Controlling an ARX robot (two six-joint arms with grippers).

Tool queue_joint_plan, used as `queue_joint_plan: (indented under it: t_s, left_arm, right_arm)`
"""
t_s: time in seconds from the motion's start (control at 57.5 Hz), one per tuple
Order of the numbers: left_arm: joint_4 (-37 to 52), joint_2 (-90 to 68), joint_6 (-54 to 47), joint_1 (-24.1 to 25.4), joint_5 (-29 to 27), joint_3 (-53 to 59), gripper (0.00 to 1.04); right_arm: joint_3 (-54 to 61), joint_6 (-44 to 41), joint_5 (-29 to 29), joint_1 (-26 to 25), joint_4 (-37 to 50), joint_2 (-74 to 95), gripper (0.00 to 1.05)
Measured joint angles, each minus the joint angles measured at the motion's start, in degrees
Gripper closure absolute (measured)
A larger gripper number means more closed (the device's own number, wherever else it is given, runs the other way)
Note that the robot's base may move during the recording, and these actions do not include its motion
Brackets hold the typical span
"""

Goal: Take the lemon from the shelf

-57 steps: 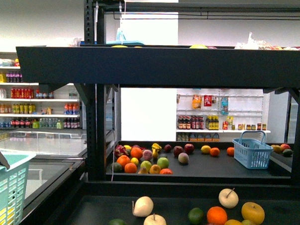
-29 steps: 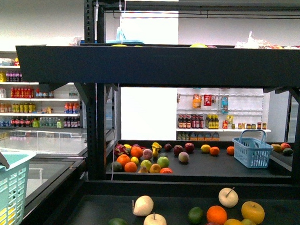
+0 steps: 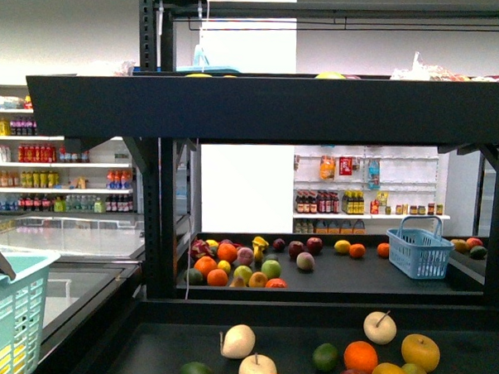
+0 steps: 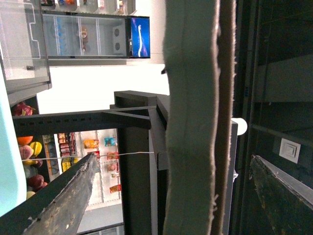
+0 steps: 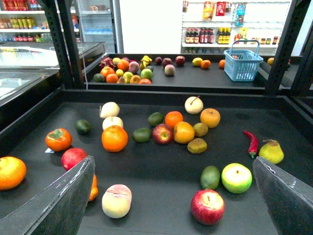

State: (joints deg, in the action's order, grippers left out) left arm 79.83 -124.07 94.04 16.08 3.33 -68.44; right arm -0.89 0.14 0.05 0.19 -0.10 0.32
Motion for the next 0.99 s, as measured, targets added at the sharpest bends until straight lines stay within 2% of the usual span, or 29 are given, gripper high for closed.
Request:
queue_joint_plan:
  t_s: [0.261, 0.313, 0.452, 0.661, 0.835, 0.992]
  left_arm:
    - [0.00, 2.40, -3.02, 1.75, 2.01, 4.92, 0.08]
    - [-0.09, 4.98, -5.75, 3.37, 3.48, 8.31, 0.08]
    - [-0.35, 11.37, -10.56, 6.69, 3.08, 12.46, 0.08]
    - [-2.84, 14.10, -12.39, 6.86, 3.58, 14.10, 0.08]
    - [-8.28, 19.23, -14.19, 6.82, 4.46, 17.03, 0.08]
    - [-19.56, 29.40, -21.14, 6.32, 5.55, 21.35, 0.08]
  right_arm:
    - [0.00, 0.00, 0.00, 0.00, -0.02, 0.00, 0.07]
    - [0.00, 0.00, -0.02, 0.00, -0.02, -0.02, 0.07]
    - [0.00, 0.00, 0.07, 0.00, -0.02, -0.02, 0.07]
    - [0.00, 0.00, 0.00, 0.00, -0.02, -0.04, 0.07]
    - [0.00, 0.00, -0.04, 0.00, -0.02, -0.04, 0.07]
    - [0.00, 0.00, -0.02, 0.00, -0.02, -0.04, 0.07]
